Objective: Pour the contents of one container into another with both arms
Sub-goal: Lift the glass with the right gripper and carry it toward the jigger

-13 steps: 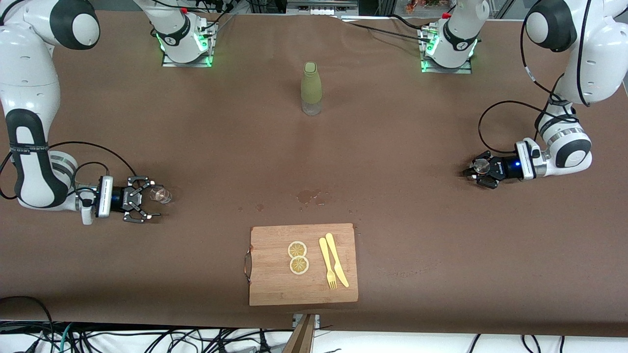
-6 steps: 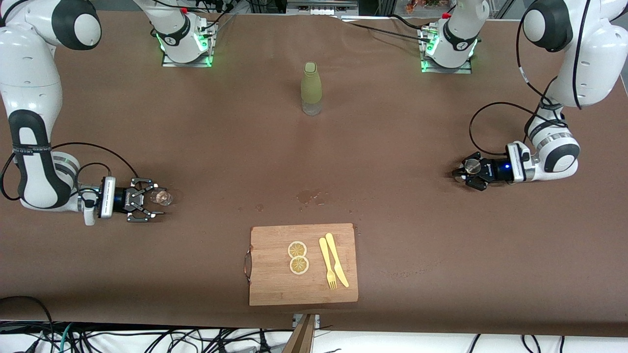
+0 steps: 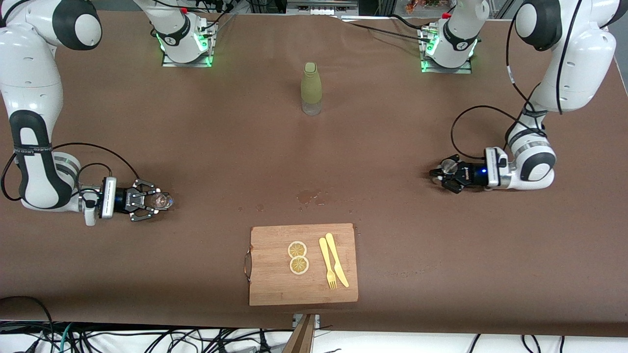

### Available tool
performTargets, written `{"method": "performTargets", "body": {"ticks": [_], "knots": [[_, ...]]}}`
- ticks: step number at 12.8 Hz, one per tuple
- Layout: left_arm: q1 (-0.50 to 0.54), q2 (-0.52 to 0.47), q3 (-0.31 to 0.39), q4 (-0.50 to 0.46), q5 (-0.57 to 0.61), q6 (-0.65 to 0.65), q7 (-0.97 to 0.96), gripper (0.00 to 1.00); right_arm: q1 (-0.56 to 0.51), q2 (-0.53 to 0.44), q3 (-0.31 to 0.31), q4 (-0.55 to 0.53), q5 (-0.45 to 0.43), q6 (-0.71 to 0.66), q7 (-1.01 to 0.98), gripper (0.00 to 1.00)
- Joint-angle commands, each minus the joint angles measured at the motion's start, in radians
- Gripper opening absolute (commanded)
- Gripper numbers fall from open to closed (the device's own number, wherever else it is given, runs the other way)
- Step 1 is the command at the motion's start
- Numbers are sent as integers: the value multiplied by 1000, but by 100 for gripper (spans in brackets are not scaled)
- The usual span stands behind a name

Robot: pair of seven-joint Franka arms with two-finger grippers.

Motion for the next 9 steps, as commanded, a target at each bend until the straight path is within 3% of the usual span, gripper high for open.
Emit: {"method": "performTargets", "body": {"ticks": [1,5,9], "knots": [[-18,8,-74,13,-53,41,-3,0,19,6,1,23,20,2,8,26],[-42,8,-169,56,-119,151,-18,0,52,-20,21,26,15,0,152,25],[-73,15,-249,56,-206,248,-67,0,123,-29,18,124,-2,-1,333,25]]}}
